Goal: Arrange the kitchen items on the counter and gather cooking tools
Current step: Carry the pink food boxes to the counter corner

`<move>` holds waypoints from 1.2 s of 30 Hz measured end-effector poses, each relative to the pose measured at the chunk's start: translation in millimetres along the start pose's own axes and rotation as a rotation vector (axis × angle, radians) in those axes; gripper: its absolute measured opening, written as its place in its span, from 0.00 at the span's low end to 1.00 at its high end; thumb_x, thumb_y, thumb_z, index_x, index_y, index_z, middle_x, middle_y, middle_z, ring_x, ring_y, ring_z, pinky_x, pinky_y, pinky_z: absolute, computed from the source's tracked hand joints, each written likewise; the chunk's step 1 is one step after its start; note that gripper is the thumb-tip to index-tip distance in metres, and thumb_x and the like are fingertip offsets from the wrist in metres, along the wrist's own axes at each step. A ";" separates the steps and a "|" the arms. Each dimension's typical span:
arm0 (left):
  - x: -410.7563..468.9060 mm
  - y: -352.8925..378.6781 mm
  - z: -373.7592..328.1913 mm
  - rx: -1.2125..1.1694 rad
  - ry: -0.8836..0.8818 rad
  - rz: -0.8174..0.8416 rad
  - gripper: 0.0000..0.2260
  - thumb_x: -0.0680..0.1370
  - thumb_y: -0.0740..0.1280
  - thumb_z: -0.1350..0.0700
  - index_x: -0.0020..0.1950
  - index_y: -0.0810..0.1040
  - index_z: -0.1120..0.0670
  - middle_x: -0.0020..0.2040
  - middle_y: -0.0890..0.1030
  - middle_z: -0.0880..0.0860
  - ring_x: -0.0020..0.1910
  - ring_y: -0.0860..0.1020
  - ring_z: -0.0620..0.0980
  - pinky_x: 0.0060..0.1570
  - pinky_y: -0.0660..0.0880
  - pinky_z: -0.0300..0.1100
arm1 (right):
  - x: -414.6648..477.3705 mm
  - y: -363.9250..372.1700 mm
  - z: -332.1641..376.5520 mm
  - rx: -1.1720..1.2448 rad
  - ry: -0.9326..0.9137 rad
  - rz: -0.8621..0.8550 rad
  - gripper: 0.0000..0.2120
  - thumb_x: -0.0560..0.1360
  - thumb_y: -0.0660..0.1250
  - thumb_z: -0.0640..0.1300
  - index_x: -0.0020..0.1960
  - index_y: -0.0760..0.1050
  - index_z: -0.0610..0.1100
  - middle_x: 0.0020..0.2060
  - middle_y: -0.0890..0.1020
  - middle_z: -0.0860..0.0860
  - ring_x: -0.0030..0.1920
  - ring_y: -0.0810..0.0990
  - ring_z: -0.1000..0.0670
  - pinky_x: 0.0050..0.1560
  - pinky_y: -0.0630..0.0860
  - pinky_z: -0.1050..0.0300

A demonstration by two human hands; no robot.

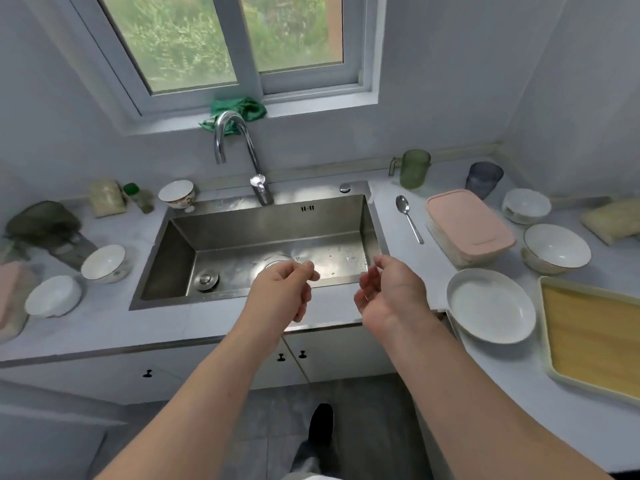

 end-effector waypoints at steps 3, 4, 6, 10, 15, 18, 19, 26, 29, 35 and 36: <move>40.6 -2.0 -3.0 0.029 0.016 0.053 0.12 0.82 0.64 0.53 0.45 0.81 0.59 0.28 0.74 0.50 0.25 0.68 0.49 0.29 0.66 0.41 | 27.2 20.1 11.1 0.016 -0.045 -0.031 0.06 0.76 0.66 0.42 0.41 0.73 0.44 0.35 0.75 0.51 0.33 0.75 0.54 0.35 0.70 0.59; 55.3 -0.5 -4.2 0.049 0.013 0.080 0.12 0.82 0.65 0.52 0.45 0.81 0.58 0.29 0.74 0.50 0.25 0.68 0.49 0.30 0.66 0.41 | 36.9 23.5 15.7 0.023 -0.059 -0.061 0.06 0.76 0.66 0.42 0.40 0.73 0.44 0.35 0.75 0.51 0.33 0.75 0.54 0.35 0.70 0.58; 81.6 5.7 -10.4 0.090 0.011 0.141 0.11 0.81 0.65 0.52 0.45 0.81 0.58 0.29 0.75 0.51 0.24 0.68 0.49 0.31 0.67 0.42 | 54.0 26.4 26.4 0.046 -0.080 -0.121 0.06 0.76 0.65 0.41 0.40 0.73 0.44 0.34 0.75 0.51 0.33 0.75 0.54 0.35 0.70 0.58; 134.6 36.8 -24.9 0.168 0.036 0.277 0.11 0.81 0.65 0.54 0.44 0.81 0.59 0.28 0.75 0.51 0.24 0.68 0.47 0.30 0.67 0.41 | 84.7 19.2 52.0 0.151 -0.116 -0.249 0.04 0.77 0.65 0.41 0.43 0.74 0.44 0.36 0.76 0.51 0.36 0.76 0.52 0.34 0.69 0.58; 177.4 112.1 -39.3 0.260 0.053 0.482 0.11 0.81 0.65 0.53 0.46 0.81 0.59 0.32 0.78 0.51 0.28 0.73 0.48 0.30 0.70 0.41 | 103.9 -16.4 91.8 0.255 -0.198 -0.394 0.02 0.77 0.63 0.40 0.46 0.74 0.43 0.39 0.76 0.50 0.38 0.77 0.51 0.35 0.70 0.58; 194.9 166.4 -49.3 0.338 0.075 0.586 0.10 0.81 0.64 0.53 0.46 0.81 0.57 0.37 0.82 0.52 0.32 0.77 0.50 0.34 0.73 0.43 | 120.5 -48.9 118.5 0.282 -0.244 -0.500 0.02 0.76 0.62 0.40 0.46 0.74 0.43 0.39 0.77 0.49 0.38 0.77 0.50 0.35 0.71 0.58; 201.2 184.5 -52.4 0.363 0.088 0.612 0.10 0.80 0.64 0.52 0.47 0.81 0.57 0.40 0.83 0.52 0.35 0.78 0.50 0.36 0.75 0.44 | 127.3 -58.7 128.8 0.287 -0.258 -0.523 0.02 0.76 0.62 0.40 0.45 0.74 0.44 0.39 0.76 0.49 0.37 0.75 0.50 0.34 0.70 0.58; 246.6 292.7 -73.2 0.671 0.256 0.625 0.14 0.79 0.62 0.47 0.53 0.79 0.57 0.52 0.83 0.57 0.46 0.84 0.58 0.48 0.80 0.49 | 182.2 -103.1 194.5 0.275 -0.261 -0.597 0.11 0.76 0.62 0.38 0.36 0.69 0.48 0.27 0.69 0.54 0.25 0.63 0.52 0.27 0.60 0.62; 279.4 333.1 -67.7 0.790 0.222 0.586 0.22 0.81 0.62 0.48 0.72 0.71 0.58 0.68 0.75 0.55 0.58 0.79 0.60 0.48 0.79 0.46 | 202.7 -110.8 211.9 0.181 -0.243 -0.630 0.05 0.76 0.65 0.38 0.47 0.75 0.48 0.34 0.73 0.52 0.28 0.68 0.52 0.28 0.65 0.62; 346.8 377.6 -45.0 0.950 0.127 0.478 0.19 0.78 0.63 0.49 0.61 0.73 0.63 0.59 0.76 0.61 0.55 0.77 0.61 0.47 0.69 0.45 | 240.5 -123.6 227.1 0.040 -0.226 -0.676 0.13 0.77 0.63 0.34 0.61 0.77 0.39 0.50 0.78 0.46 0.48 0.76 0.47 0.42 0.72 0.57; 352.4 380.5 -40.5 0.959 0.105 0.481 0.18 0.78 0.62 0.49 0.59 0.74 0.63 0.57 0.77 0.61 0.52 0.76 0.60 0.45 0.68 0.45 | 245.0 -123.4 227.3 0.029 -0.216 -0.680 0.13 0.76 0.63 0.34 0.60 0.77 0.39 0.51 0.79 0.46 0.49 0.77 0.46 0.45 0.74 0.56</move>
Point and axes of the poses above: each hand's wrist, its own x-axis towards the middle knuckle, its own y-axis out of the palm, z = x × y, the point moved 7 cm from there along x, towards the middle knuckle
